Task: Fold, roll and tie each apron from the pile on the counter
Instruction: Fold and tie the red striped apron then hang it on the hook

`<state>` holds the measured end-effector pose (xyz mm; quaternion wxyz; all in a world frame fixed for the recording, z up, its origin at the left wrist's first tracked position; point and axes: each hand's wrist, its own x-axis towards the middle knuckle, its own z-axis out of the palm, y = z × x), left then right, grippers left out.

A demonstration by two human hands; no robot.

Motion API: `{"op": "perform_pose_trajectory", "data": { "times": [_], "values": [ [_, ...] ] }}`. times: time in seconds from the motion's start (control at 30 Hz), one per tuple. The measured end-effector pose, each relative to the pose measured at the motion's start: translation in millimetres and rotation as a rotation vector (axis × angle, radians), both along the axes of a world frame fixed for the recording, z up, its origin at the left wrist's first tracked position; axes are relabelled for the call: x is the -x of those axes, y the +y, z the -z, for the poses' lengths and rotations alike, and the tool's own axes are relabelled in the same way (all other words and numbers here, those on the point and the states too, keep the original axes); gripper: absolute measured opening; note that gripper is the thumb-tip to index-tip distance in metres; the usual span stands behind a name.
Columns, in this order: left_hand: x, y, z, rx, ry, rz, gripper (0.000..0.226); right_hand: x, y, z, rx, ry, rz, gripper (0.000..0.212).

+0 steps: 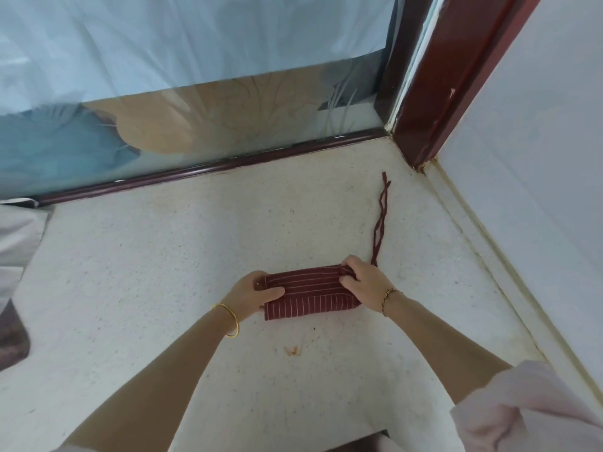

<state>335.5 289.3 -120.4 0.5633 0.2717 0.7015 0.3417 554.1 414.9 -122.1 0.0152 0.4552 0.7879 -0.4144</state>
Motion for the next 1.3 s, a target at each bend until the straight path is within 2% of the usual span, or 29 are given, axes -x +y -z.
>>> {"op": "perform_pose_trajectory", "data": {
  "times": [0.07, 0.13, 0.33, 0.43, 0.47, 0.53, 0.57, 0.6, 0.63, 0.67, 0.77, 0.83, 0.9, 1.03, 1.1, 1.2, 1.3],
  "values": [
    [-6.4, -6.1, 8.8, 0.009, -0.012, -0.095, 0.014, 6.4, -4.0, 4.5, -0.029, -0.049, 0.027, 0.014],
    [-11.5, -5.7, 13.5, 0.012, 0.127, -0.113, 0.011, 12.4, -6.8, 6.7, -0.066, -0.090, 0.074, 0.020],
    [-25.1, 5.3, 15.8, 0.080, 0.470, -0.081, 0.028, 24.6, -9.5, 9.7, -0.119, -0.177, 0.115, 0.025],
    [-32.4, 6.6, 15.2, 0.118, 0.555, -0.110, 0.031, 29.1, -11.6, 12.6, -0.136, -0.213, 0.126, 0.023],
    [-35.6, 6.5, 13.0, 0.113, 0.635, -0.109, 0.033, 30.3, -13.0, 13.7, -0.151, -0.229, 0.127, 0.024],
    [-41.6, 9.4, 13.0, -0.042, 1.033, 0.035, 0.038, 33.2, -15.3, 15.7, -0.185, -0.265, 0.119, 0.023],
    [-46.0, 12.7, 14.5, -0.211, 1.219, 0.128, 0.039, 34.7, -16.2, 16.3, -0.197, -0.281, 0.114, 0.023],
    [-51.4, 17.0, 17.1, -0.389, 1.303, 0.247, 0.038, 35.9, -16.4, 16.5, -0.202, -0.292, 0.114, 0.023],
    [-57.7, 20.4, 19.8, -0.498, 1.314, 0.394, 0.037, 37.1, -16.3, 16.3, -0.197, -0.297, 0.116, 0.023],
    [-63.5, 22.4, 22.2, -0.504, 1.268, 0.542, 0.040, 37.6, -15.8, 16.3, -0.185, -0.298, 0.121, 0.023],
    [-69.6, 24.5, 35.7, -0.216, 1.167, 0.799, 0.054, 32.0, -10.2, 18.3, -0.175, -0.310, 0.126, 0.031],
    [-67.6, 26.4, 39.6, -0.117, 1.164, 0.816, 0.056, 23.8, -3.4, 15.5, -0.209, -0.375, 0.117, 0.045],
    [-67.1, 29.6, 38.0, -0.127, 1.156, 0.814, 0.055, 12.0, 2.9, 11.7, -0.224, -0.416, 0.144, 0.048],
    [-67.8, 37.9, 35.8, -0.196, 1.107, 0.611, 0.047, -15.2, 1.6, 9.5, -0.309, -0.226, 0.300, 0.017],
    [-66.7, 46.4, 31.2, -0.177, 1.072, 0.584, 0.045, -25.4, -4.7, 8.7, -0.342, -0.138, 0.331, 0.016],
    [-60.2, 65.0, 20.1, -0.092, 1.020, 0.658, 0.044, -33.9, -17.8, 13.3, -0.313, -0.087, 0.259, 0.023],
    [-60.1, 74.2, 13.4, 0.016, 1.009, 0.775, 0.047, -36.0, -32.0, 21.8, -0.344, -0.153, 0.147, 0.021]
  ]
}}
